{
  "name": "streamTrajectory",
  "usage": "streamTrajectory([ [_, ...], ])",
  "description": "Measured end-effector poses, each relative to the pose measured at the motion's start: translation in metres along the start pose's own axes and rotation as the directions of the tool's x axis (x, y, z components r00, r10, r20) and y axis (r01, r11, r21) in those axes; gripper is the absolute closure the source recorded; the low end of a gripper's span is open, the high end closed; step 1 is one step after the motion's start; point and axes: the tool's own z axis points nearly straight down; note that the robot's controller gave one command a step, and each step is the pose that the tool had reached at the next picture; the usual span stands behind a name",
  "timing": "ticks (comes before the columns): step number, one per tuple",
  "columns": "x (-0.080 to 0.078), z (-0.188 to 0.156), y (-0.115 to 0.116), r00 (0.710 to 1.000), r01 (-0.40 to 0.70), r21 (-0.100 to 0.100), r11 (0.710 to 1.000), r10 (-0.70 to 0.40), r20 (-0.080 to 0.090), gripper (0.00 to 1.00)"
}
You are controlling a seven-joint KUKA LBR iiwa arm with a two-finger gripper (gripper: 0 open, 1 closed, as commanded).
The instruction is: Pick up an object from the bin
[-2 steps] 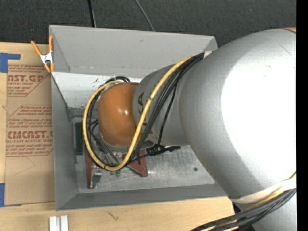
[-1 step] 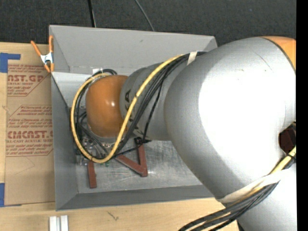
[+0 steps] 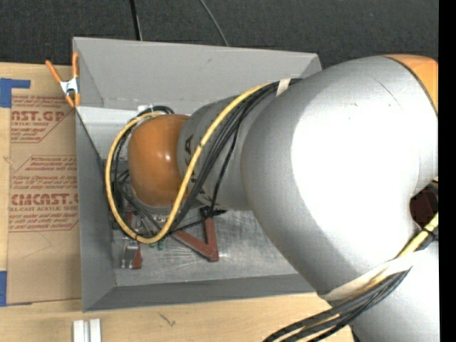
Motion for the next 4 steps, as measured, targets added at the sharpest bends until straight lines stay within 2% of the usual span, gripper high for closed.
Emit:
streamTrajectory([
  [1, 0.0, 0.0, 0.0, 1.0, 0.0, 0.0, 1.0, 0.0, 0.0, 0.0],
  [2, -0.018, -0.001, -0.02, 1.0, -0.028, -0.001, 1.0, 0.028, 0.001, 0.0],
  [3, -0.006, -0.001, -0.024, 0.997, -0.071, -0.001, 0.997, 0.071, 0.006, 0.0],
  [4, 0.004, 0.0, -0.052, 0.948, -0.32, 0.0, 0.948, 0.32, 0.001, 0.0],
])
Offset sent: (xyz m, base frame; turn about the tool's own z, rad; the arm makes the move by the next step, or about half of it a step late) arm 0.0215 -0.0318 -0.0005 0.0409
